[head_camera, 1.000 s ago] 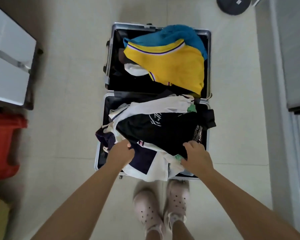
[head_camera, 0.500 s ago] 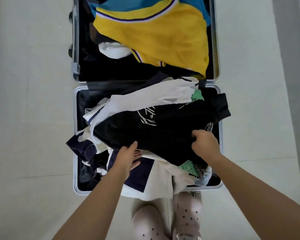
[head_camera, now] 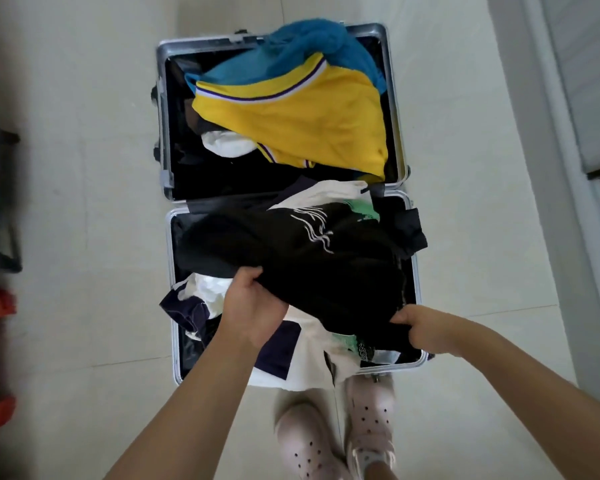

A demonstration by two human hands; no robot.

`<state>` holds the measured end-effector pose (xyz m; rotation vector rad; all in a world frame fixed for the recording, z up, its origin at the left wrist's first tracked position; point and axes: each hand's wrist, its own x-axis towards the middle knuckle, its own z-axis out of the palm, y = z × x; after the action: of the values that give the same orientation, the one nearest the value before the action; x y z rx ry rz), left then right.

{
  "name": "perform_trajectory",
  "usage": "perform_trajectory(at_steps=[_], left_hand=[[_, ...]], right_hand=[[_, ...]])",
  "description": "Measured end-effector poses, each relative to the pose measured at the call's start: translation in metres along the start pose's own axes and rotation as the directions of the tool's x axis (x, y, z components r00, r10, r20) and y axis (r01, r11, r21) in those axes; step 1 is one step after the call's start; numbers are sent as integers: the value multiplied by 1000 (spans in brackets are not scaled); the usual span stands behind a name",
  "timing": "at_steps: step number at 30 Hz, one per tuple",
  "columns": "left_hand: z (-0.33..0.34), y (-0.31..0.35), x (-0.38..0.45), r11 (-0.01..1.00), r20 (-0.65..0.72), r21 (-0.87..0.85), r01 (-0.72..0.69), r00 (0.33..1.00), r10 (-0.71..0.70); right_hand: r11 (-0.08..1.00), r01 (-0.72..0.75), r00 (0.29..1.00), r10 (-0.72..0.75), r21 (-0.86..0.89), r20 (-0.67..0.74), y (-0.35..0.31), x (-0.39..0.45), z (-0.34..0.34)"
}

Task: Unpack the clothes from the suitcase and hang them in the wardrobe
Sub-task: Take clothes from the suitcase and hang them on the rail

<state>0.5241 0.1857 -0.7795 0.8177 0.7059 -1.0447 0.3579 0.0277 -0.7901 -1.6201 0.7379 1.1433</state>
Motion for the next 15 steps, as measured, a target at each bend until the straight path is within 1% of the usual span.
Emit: perform_trajectory(at_steps=[2, 4, 5, 6, 7, 8, 9, 10, 11, 12, 13, 14, 15], left_hand=[[13, 2, -29, 989, 54, 120, 90, 994, -97], [19, 3, -52, 969, 39, 198, 148, 987, -159], [20, 5, -63, 956, 25, 249, 158, 985, -169], [20, 8, -73, 939, 5, 306, 157, 986, -166], [18, 10, -81, 921, -2, 355, 159, 986, -169], [15, 12, -84, 903, -6, 394, 170, 983, -182], [15, 15, -93, 876, -19, 446, 183, 980, -196], [15, 17, -99, 849, -24, 493, 189, 979, -205], [16, 18, -105, 823, -13, 535, 193, 975, -220], [13, 19, -109, 814, 18, 552, 178, 974, -225], [11, 20, -113, 826, 40, 537, 171, 973, -228], [10, 22, -116, 846, 66, 509, 158, 973, -222], [11, 24, -120, 872, 86, 466, 148, 974, -211]], right_hand=[[996, -20, 1000, 20, -92, -5, -4, -13, 5], [995, 5, 998, -11, -98, -66, -6, -25, 11], [999, 33, 991, -33, -6, -130, -8, -32, 11], [989, 74, 972, -43, 131, -229, -11, -40, 11], [978, 133, 922, -61, 163, -383, -14, -45, 9], [984, 154, 845, -85, 87, -527, -16, -46, 5], [992, 122, 805, -124, -43, -581, -22, -50, 1], [981, 86, 795, -173, -174, -582, -28, -49, -2], [940, 43, 812, -230, -338, -536, -37, -48, -4], [867, 42, 833, -305, -497, -461, -46, -44, -5], [798, 76, 851, -364, -598, -378, -56, -39, -4], [773, 127, 863, -395, -622, -316, -62, -33, -1], [786, 185, 863, -418, -589, -286, -65, -28, 2]])
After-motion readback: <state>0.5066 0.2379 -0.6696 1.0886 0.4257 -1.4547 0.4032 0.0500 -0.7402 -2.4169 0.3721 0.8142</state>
